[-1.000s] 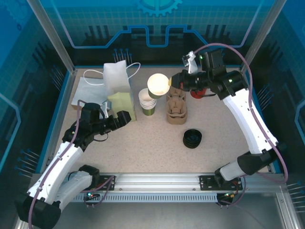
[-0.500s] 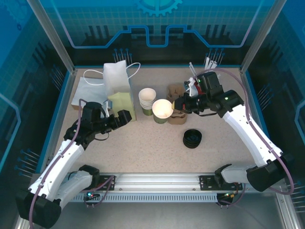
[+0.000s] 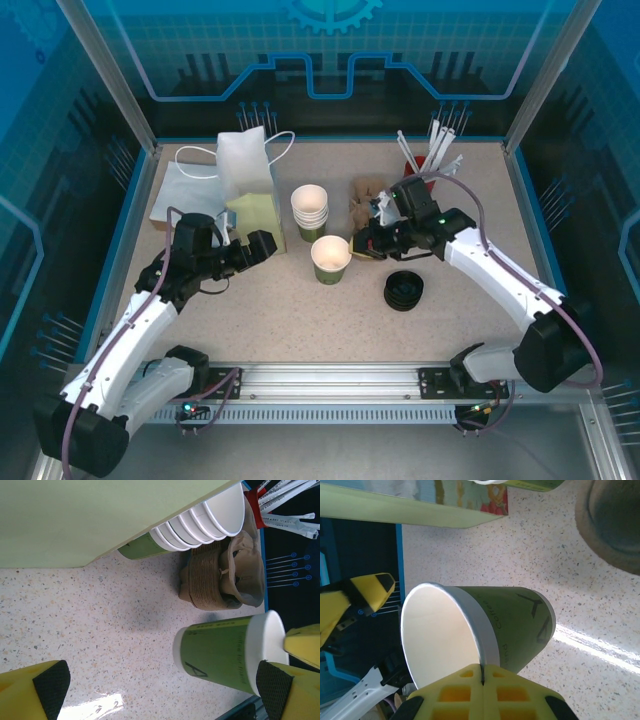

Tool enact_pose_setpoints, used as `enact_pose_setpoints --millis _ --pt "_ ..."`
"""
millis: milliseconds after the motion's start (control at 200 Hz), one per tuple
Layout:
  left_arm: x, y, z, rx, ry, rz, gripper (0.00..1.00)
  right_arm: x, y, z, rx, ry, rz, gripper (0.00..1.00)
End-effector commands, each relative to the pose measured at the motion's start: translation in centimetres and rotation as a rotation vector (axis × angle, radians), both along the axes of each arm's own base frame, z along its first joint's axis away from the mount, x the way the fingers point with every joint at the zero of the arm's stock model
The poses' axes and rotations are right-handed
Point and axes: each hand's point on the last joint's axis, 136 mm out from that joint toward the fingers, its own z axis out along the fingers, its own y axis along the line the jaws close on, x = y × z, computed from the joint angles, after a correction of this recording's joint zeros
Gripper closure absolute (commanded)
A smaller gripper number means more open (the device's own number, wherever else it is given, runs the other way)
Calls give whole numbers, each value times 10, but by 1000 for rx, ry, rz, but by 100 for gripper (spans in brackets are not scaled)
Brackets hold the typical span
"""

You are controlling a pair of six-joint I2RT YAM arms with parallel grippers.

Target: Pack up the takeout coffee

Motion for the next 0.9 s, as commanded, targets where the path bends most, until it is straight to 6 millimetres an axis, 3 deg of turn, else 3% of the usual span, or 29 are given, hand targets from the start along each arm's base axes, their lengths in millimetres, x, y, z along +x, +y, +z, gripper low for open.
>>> enact_pose_setpoints --millis 0,500,896 --pt "2 -4 12 -31 -21 -10 1 4 9 -9 20 -9 21 94" --pt "2 -4 9 -31 -11 -9 1 7 6 -62 -38 51 39 94" --pt "1 -4 8 -30 -9 -7 1 1 -1 -80 -83 77 44 86"
